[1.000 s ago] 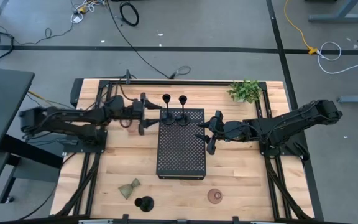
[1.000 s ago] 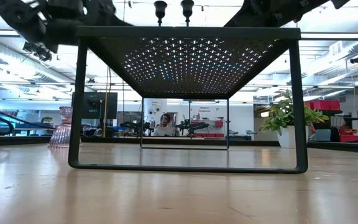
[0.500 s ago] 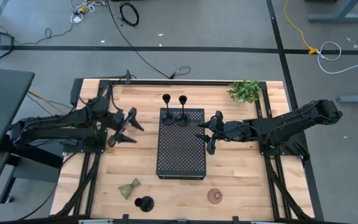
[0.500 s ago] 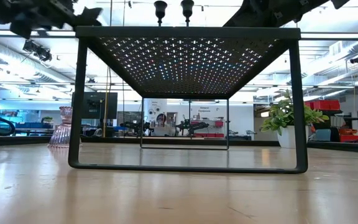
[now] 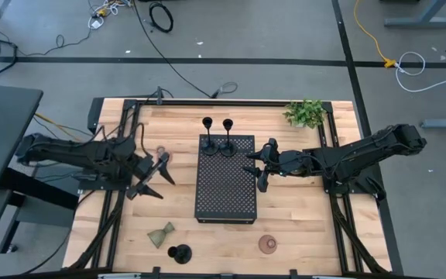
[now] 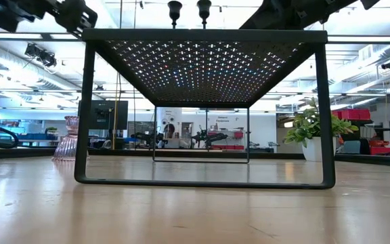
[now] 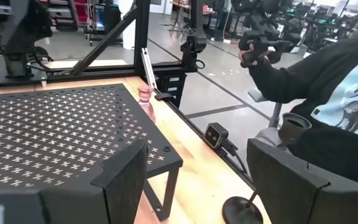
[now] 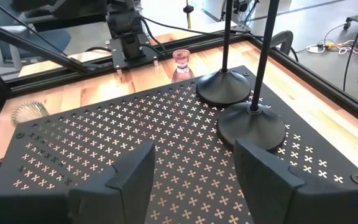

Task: Pick & Place candle stick holders
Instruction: Put the black candle holder on the shelf aligned with the other black candle holder

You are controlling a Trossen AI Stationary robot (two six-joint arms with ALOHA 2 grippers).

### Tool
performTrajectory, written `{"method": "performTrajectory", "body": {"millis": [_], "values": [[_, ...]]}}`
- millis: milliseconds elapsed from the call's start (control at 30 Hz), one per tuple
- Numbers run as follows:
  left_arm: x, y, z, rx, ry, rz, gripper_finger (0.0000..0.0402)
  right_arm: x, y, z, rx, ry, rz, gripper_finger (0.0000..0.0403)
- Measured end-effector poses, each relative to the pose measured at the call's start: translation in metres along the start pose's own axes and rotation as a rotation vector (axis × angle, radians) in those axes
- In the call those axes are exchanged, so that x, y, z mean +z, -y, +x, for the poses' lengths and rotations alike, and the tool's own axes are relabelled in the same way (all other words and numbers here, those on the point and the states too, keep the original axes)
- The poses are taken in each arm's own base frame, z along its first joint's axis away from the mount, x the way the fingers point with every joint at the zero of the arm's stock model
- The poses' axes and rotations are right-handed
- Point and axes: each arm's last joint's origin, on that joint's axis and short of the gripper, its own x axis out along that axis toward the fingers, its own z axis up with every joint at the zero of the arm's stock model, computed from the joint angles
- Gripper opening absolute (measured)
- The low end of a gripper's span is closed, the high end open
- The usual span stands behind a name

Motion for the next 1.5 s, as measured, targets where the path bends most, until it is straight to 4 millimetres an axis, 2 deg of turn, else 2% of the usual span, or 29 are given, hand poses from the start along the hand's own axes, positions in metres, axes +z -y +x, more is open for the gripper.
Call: {"method": "performTrajectory", "body": {"millis": [500,1067,1500], "values": [[-0.01,0.047,0.02,0.025,-0.055,-0.006,0.0275,0.0,0.0,0.0,0.004,0.003,0.001,0.022],[-0.028,0.076,0.053,0.063,-0.109,-0.061,0.0275,0.002,-0.001,0.0,0.007,0.016,-0.001,0.022],[-0.034,0.095,0.056,0.03,-0.112,-0.121,0.0275,0.002,-0.001,0.0,0.007,0.015,-0.001,0.022]]}}
